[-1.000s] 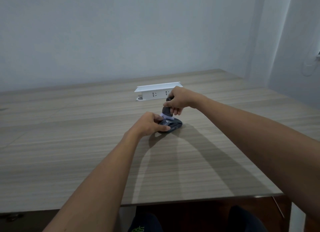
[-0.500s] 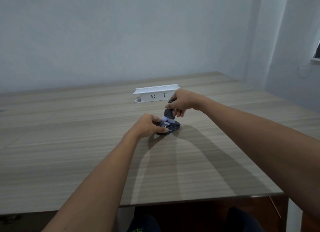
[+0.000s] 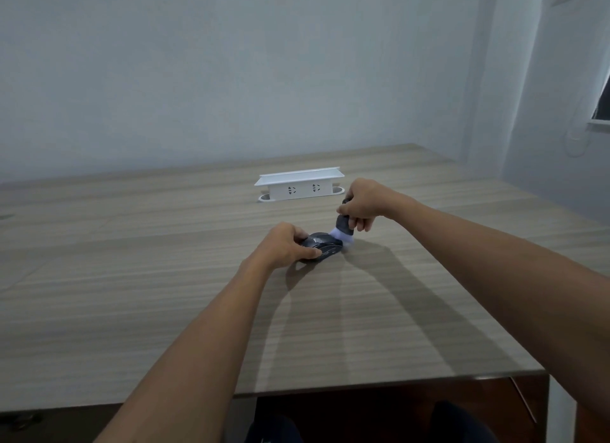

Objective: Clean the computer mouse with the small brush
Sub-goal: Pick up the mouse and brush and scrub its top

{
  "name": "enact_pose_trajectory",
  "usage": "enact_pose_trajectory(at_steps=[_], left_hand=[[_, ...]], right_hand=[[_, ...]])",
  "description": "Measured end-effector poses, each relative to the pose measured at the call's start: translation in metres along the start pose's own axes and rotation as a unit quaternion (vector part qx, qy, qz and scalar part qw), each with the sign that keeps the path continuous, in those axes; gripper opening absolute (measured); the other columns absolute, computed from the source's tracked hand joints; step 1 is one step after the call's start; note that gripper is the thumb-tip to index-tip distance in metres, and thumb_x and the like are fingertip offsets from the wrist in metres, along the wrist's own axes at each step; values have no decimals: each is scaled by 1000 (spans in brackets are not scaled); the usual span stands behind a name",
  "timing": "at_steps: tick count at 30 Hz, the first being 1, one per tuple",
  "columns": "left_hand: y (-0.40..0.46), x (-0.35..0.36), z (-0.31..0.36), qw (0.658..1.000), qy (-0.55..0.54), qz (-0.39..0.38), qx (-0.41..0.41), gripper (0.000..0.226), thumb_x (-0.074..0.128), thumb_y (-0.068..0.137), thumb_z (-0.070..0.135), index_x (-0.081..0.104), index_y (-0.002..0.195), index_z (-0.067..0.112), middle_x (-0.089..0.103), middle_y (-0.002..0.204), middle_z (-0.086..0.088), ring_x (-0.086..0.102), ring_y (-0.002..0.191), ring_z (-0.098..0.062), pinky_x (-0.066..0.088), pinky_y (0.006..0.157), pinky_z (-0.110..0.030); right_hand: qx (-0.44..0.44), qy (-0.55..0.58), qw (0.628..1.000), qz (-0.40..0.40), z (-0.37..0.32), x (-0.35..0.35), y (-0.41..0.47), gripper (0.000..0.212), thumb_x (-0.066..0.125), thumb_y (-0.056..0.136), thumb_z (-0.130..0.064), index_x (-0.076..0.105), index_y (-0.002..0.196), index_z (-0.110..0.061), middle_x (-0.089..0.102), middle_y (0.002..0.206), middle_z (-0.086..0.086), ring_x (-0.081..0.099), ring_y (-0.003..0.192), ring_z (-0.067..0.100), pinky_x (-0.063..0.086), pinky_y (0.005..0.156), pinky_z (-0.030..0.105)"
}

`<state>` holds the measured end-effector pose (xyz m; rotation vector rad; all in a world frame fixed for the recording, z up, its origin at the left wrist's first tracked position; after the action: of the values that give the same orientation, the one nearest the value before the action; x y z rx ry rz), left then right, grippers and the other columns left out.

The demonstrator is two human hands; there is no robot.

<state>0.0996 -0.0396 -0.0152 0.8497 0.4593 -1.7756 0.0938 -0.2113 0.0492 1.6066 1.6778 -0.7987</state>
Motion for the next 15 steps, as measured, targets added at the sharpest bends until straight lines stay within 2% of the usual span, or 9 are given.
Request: enact_pose_trajectory(at_steps=[3, 6, 9, 12, 15], left_hand=[[-2, 1, 1, 1000, 9, 6, -4, 28, 82, 80, 25, 78, 102, 9, 76, 88, -6, 63, 75, -14, 47, 67, -25], [-2, 0, 1, 1000, 14, 18, -12, 28, 82, 80, 26, 78, 98, 6, 71, 80, -3, 59, 71, -14, 41, 61, -24], [-4, 0, 0, 999, 16, 35, -27, 29, 83, 79, 27, 77, 94, 3, 67, 74, -3, 55, 65, -13, 38, 57, -23], [-6, 0, -2, 998, 15, 50, -44, 34, 84, 77, 31, 77, 91, 1, 66, 73, -5, 54, 64, -14, 37, 54, -24], [-10, 1, -2, 998, 2, 45, -50, 38, 82, 78, 40, 79, 93, 5, 75, 83, -10, 63, 74, -18, 44, 62, -28]], right_hand=[[2, -1, 1000, -2, -2, 1, -4, 23, 51, 92, -5, 66, 94, 12, 74, 72, 19, 64, 42, 20, 57, 43, 28], [-1, -8, 1000, 14, -3, -1, -7, 19, 53, 89, -7, 63, 92, 8, 71, 59, 11, 66, 49, 27, 60, 47, 32], [2, -10, 1000, 17, 0, -2, -10, 10, 53, 87, -6, 60, 93, -1, 68, 48, 5, 64, 41, 20, 58, 44, 28], [6, -4, 1000, 8, 1, 3, -13, 12, 51, 89, -4, 61, 94, 1, 74, 64, 15, 64, 40, 16, 58, 45, 28], [5, 8, 1000, 10, 4, 6, -12, 20, 51, 92, -3, 66, 89, 8, 76, 77, 23, 66, 43, 18, 60, 47, 29]])
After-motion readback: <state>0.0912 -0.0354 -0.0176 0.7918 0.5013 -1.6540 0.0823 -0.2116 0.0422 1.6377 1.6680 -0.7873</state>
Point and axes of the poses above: each hand's wrist, its own y-axis towards the middle knuckle, its own x-axis out of the palm, z = x × y, the point moved 8 cm from there along y, towards the middle knuckle
